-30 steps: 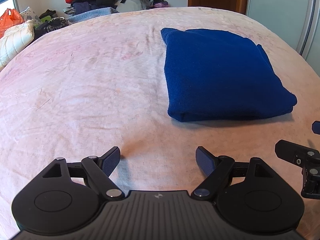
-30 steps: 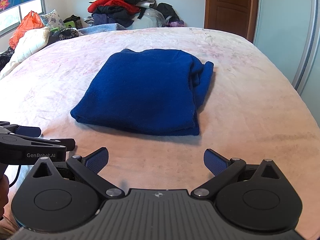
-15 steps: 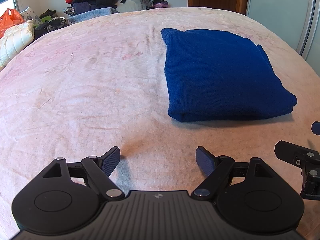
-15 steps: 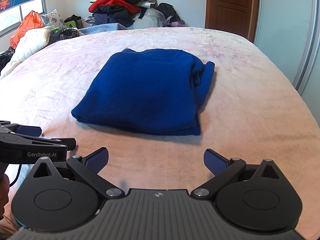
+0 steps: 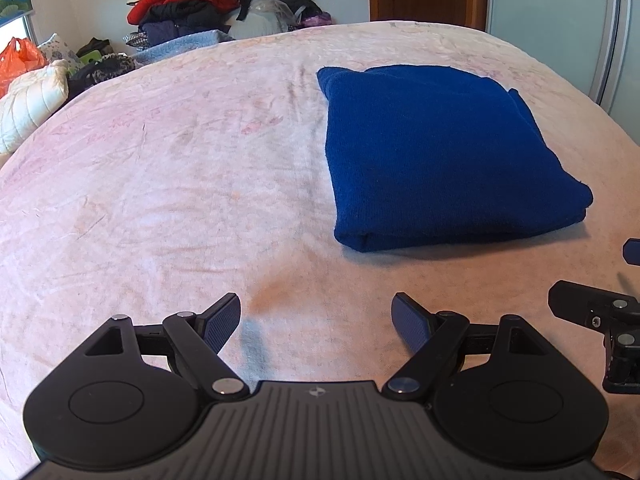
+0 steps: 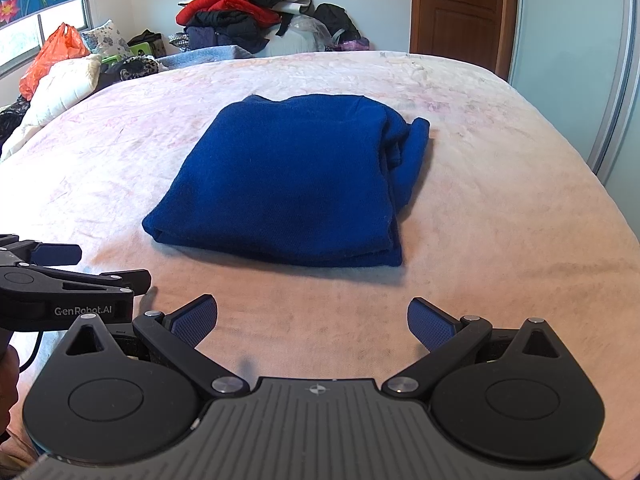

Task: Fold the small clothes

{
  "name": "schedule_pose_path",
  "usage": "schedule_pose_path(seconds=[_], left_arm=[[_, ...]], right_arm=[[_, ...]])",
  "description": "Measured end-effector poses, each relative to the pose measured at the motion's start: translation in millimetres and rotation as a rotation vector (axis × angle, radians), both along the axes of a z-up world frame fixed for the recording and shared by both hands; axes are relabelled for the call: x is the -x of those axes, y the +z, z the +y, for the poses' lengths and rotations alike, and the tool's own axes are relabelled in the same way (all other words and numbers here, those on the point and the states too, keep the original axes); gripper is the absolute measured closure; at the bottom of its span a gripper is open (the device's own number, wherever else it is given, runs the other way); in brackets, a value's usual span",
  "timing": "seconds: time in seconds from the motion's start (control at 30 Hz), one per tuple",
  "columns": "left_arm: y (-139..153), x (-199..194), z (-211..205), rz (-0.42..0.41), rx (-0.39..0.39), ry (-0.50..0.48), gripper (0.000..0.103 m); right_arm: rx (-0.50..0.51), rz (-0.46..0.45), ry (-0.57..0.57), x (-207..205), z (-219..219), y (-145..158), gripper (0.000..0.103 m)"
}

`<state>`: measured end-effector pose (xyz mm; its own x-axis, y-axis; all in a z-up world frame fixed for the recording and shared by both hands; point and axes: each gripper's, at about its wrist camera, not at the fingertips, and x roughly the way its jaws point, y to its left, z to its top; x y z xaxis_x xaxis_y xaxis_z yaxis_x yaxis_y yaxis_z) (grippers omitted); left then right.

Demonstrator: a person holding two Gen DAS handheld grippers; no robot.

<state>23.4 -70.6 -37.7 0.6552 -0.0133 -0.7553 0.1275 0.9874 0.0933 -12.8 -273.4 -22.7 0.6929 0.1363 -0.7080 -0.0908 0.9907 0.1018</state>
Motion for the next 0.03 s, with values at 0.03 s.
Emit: schedule_pose_path(seconds=[0.03], left_arm=[[-0.3, -0.4, 0.2, 0.003, 0.001, 0.0, 0.02]], right_arm=[[-0.001, 0.0, -0.001, -0.1, -1.0, 0.0, 0.001]])
